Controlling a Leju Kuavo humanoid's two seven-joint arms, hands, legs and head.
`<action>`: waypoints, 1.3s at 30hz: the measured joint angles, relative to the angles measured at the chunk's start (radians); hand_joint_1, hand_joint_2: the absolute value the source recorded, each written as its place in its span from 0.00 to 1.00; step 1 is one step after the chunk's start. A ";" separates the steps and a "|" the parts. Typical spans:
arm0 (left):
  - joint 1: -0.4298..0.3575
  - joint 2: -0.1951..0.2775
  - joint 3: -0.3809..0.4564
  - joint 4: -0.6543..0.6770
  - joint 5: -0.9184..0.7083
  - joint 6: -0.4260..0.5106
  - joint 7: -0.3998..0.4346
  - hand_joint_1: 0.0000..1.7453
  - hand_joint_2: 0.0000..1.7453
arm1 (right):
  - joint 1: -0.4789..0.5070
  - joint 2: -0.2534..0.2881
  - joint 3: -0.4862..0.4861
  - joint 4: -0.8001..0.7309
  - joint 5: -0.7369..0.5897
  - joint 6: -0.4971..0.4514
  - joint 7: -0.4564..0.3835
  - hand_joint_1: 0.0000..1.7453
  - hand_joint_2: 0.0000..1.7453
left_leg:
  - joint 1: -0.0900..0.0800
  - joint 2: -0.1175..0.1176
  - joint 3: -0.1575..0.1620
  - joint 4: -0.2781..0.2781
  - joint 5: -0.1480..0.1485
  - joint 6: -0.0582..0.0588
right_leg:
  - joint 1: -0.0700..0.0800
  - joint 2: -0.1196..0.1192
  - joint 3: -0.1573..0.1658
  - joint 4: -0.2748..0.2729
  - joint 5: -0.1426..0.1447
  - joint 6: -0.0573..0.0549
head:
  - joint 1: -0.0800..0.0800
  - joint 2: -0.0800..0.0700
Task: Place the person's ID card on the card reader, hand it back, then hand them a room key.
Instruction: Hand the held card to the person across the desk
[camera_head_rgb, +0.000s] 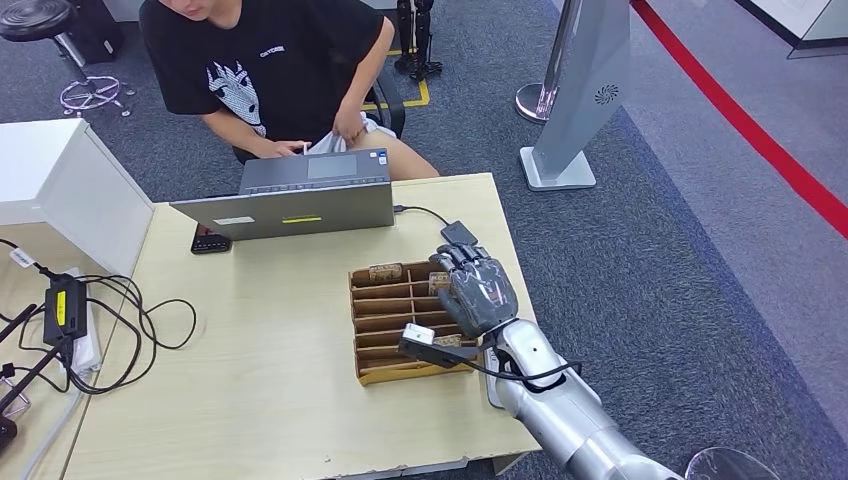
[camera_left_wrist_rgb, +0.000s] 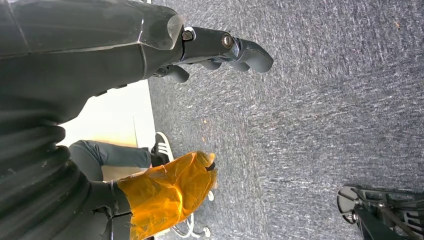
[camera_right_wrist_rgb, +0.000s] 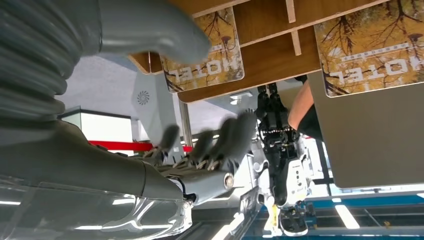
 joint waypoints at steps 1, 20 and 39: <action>0.001 0.000 0.000 0.000 0.000 0.000 -0.001 0.00 1.00 | 0.000 -0.002 0.003 -0.001 -0.004 0.000 0.002 0.70 1.00 | 0.000 0.000 0.000 0.000 0.000 0.000 | 0.000 0.000 0.000 0.000 0.000 0.000 | 0.000 0.000; 0.008 0.000 0.013 0.000 -0.002 0.000 -0.007 0.00 1.00 | -0.007 -0.042 0.060 -0.027 -0.058 -0.002 0.026 0.65 1.00 | 0.000 0.000 0.000 0.000 0.000 0.000 | 0.000 0.000 0.000 0.000 0.000 0.000 | 0.000 0.000; 0.008 0.000 0.019 0.000 -0.004 0.000 -0.008 0.00 1.00 | -0.006 -0.061 0.068 -0.044 -0.076 -0.018 0.028 0.00 1.00 | 0.000 0.000 0.000 0.000 0.000 0.000 | 0.000 0.000 0.000 0.000 0.000 0.000 | 0.000 0.000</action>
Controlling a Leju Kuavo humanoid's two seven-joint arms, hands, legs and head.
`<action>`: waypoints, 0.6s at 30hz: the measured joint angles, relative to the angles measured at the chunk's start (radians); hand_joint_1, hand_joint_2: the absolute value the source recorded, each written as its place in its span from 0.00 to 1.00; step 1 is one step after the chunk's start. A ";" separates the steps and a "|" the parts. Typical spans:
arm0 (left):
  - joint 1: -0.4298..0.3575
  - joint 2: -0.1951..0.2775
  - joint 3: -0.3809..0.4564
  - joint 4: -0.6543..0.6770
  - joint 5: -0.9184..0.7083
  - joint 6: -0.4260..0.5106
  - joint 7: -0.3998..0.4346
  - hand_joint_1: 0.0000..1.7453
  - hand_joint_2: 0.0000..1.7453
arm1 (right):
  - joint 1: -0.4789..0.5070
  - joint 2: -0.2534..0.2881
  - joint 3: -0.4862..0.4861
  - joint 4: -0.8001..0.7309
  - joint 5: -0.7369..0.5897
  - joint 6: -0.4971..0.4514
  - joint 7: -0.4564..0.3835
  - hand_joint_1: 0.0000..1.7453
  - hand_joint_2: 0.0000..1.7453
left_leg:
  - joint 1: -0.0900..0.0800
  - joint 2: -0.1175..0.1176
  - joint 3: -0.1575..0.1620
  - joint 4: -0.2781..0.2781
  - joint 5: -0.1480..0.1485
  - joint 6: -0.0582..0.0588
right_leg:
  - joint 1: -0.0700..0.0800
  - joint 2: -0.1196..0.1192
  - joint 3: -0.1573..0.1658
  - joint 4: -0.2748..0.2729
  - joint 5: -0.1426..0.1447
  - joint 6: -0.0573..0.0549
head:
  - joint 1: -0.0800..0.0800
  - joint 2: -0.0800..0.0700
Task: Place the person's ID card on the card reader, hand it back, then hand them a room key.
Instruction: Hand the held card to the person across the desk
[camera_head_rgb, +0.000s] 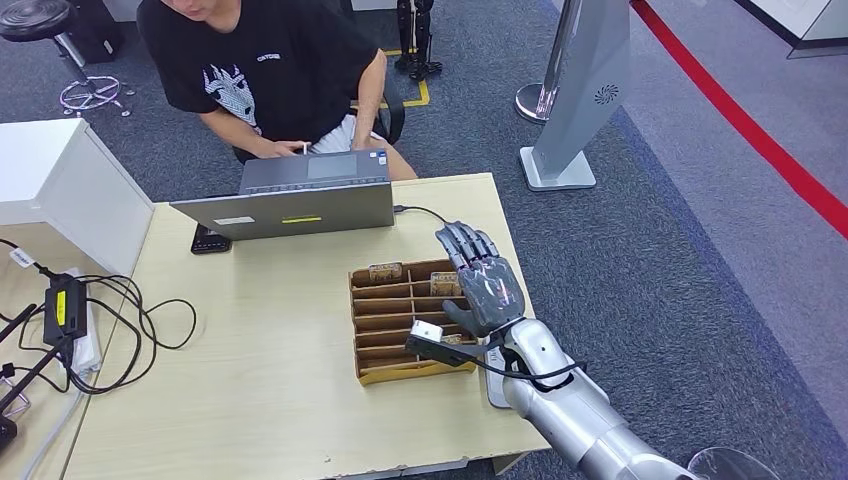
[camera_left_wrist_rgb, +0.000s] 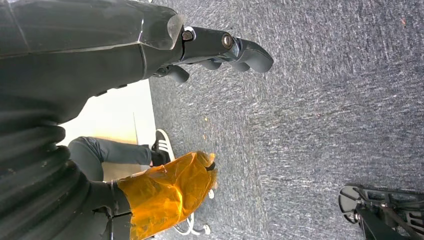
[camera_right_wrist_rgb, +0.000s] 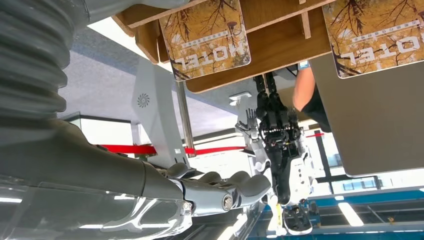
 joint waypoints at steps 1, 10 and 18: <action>0.000 0.000 0.000 0.000 0.000 0.000 0.000 0.00 1.00 | 0.000 -0.002 0.000 -0.001 -0.001 0.000 -0.001 0.00 1.00 | 0.000 0.000 0.000 0.000 0.000 0.000 | 0.000 0.000 0.000 0.000 0.000 0.000 | 0.000 0.000; 0.000 0.000 0.006 0.000 -0.005 0.000 0.000 0.00 1.00 | 0.001 -0.011 0.000 -0.010 -0.002 0.000 -0.002 0.00 1.00 | 0.000 0.000 0.000 0.000 0.000 0.000 | 0.000 0.000 0.000 0.000 0.000 0.000 | 0.000 0.000; 0.000 0.000 0.007 0.000 -0.006 0.000 0.000 0.00 1.00 | 0.001 -0.011 0.000 -0.014 -0.001 0.003 -0.003 0.00 1.00 | 0.000 0.000 0.000 0.000 0.000 0.000 | 0.000 0.000 0.000 0.000 0.000 0.000 | 0.000 0.000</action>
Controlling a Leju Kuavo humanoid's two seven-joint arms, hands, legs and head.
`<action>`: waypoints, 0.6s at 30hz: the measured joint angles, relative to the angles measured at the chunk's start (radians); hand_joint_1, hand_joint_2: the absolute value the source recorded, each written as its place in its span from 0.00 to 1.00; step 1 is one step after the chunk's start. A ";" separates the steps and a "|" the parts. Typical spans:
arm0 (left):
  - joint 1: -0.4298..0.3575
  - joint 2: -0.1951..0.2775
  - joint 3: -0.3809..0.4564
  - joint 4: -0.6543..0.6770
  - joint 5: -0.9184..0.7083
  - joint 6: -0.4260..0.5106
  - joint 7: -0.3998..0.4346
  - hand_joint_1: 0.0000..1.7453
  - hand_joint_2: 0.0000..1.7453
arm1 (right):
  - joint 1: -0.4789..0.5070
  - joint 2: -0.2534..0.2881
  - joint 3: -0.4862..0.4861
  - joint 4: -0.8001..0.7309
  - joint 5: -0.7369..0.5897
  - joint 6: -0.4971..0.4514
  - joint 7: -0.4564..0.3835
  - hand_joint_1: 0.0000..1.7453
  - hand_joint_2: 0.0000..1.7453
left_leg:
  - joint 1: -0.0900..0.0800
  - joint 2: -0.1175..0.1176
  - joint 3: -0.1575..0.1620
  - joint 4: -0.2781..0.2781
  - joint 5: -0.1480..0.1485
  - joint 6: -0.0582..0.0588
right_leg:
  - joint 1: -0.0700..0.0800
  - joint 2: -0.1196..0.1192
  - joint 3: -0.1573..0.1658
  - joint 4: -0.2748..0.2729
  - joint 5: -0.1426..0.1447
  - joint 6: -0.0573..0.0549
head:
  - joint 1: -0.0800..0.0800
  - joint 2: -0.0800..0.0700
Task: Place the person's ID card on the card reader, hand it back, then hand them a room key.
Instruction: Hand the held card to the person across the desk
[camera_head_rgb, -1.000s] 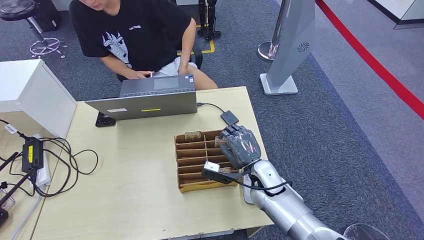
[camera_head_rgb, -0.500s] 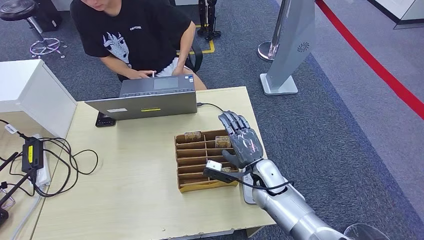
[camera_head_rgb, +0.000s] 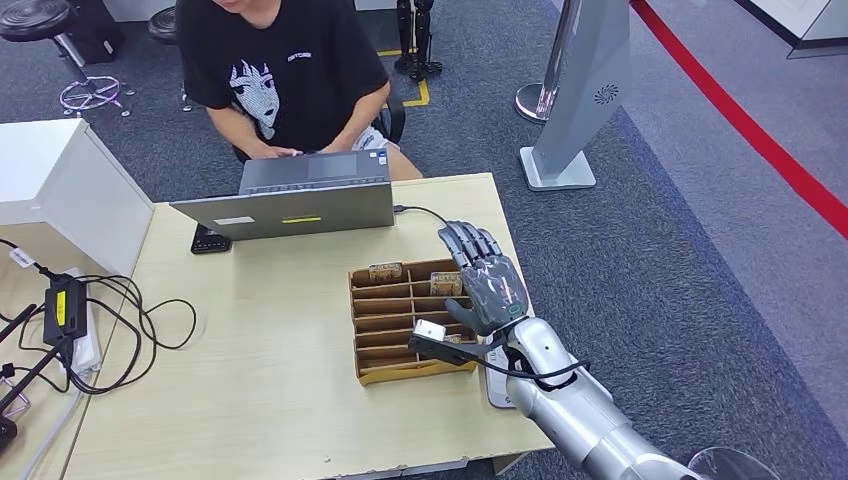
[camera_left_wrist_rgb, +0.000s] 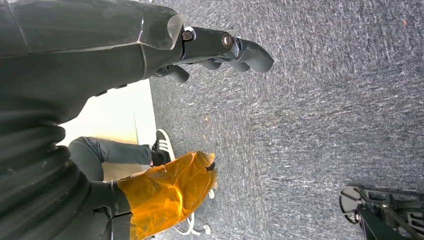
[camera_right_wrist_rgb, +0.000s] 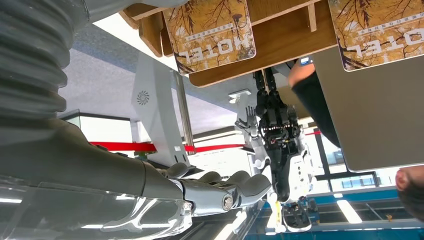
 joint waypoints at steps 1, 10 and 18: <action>0.000 0.000 0.000 0.000 0.000 0.000 0.000 0.00 1.00 | 0.000 0.000 0.000 0.000 0.000 0.000 0.000 0.00 1.00 | 0.000 0.000 0.000 0.000 0.000 0.000 | 0.000 0.000 0.000 0.000 0.000 0.000 | 0.000 0.000; 0.000 0.000 0.000 0.000 -0.001 0.000 0.000 0.00 1.00 | 0.000 0.000 0.000 -0.009 -0.002 0.008 -0.001 0.00 1.00 | 0.000 0.000 0.000 0.000 0.000 0.000 | 0.000 0.000 0.000 0.000 0.000 0.000 | 0.000 0.000; 0.000 0.000 0.000 0.000 -0.008 0.000 0.000 0.00 1.00 | -0.006 0.002 0.004 -0.036 -0.003 0.034 0.000 0.00 1.00 | 0.000 0.000 0.000 0.000 0.000 0.000 | 0.000 0.000 0.000 0.000 0.000 0.000 | 0.000 0.000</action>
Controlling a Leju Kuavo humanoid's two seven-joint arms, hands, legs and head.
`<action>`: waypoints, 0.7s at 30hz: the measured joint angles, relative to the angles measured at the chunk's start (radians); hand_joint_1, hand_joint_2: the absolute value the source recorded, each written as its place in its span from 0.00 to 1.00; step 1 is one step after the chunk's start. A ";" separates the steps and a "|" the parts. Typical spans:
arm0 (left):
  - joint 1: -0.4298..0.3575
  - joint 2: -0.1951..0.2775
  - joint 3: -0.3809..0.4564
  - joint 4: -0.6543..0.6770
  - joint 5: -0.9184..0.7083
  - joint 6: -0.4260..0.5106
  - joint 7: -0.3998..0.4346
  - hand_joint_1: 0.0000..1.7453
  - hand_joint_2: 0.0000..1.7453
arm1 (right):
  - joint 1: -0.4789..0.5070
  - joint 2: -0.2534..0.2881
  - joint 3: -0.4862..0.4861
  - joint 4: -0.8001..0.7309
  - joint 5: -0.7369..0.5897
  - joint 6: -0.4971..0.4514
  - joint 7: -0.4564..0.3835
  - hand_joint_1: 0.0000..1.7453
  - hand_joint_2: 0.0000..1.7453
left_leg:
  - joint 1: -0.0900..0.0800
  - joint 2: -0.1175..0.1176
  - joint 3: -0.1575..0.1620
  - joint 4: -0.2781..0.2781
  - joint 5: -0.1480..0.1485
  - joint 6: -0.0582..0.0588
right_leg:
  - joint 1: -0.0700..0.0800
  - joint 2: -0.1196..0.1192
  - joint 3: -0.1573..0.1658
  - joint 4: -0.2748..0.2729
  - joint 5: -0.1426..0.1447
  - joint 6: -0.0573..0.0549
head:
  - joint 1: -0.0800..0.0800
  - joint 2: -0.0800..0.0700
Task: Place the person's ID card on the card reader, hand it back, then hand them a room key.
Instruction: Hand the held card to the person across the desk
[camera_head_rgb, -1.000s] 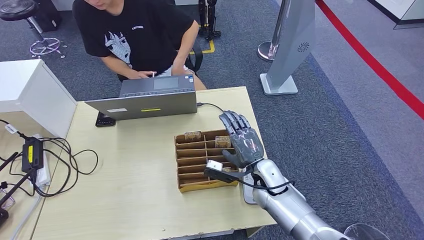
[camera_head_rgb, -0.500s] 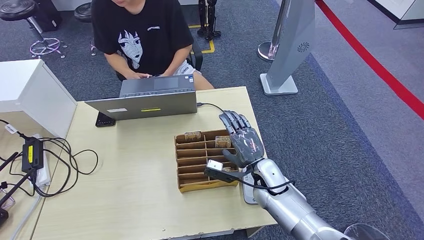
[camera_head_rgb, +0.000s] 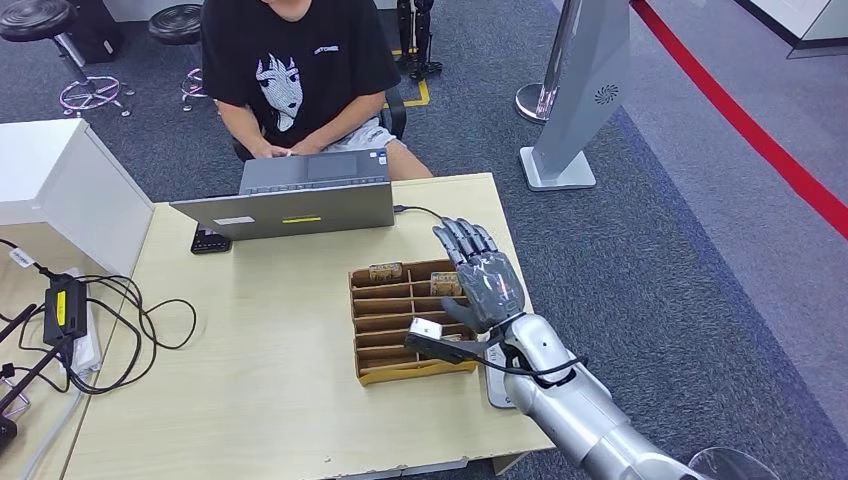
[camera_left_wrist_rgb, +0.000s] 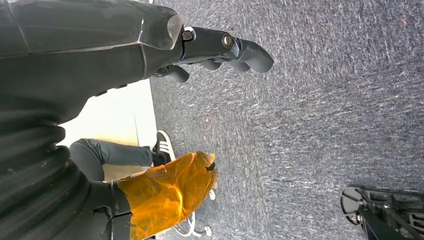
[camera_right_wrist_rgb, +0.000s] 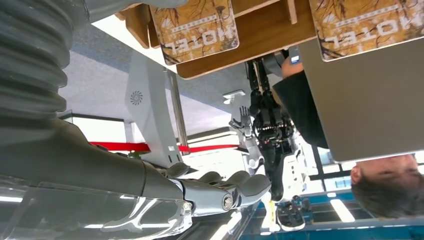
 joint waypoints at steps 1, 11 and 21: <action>0.000 0.000 0.000 0.000 -0.001 0.000 0.000 0.00 1.00 | -0.002 0.002 0.001 0.000 0.001 0.001 0.002 0.00 1.00 | 0.000 0.000 0.000 0.000 0.000 0.000 | 0.000 0.000 0.000 0.000 0.000 0.000 | 0.000 0.000; -0.001 -0.001 0.000 0.000 -0.003 0.000 0.000 0.00 1.00 | -0.019 0.014 0.012 0.003 -0.005 0.011 0.007 0.00 1.00 | 0.000 0.000 0.000 0.000 0.000 0.000 | 0.000 0.000 0.000 0.000 0.000 0.000 | 0.000 0.000; -0.001 -0.001 0.000 0.000 -0.005 0.000 0.000 0.00 1.00 | -0.023 0.015 0.022 0.021 0.004 0.018 0.015 0.00 1.00 | 0.000 0.000 0.000 0.000 0.000 0.000 | 0.000 0.000 0.000 0.000 0.000 0.000 | 0.000 0.000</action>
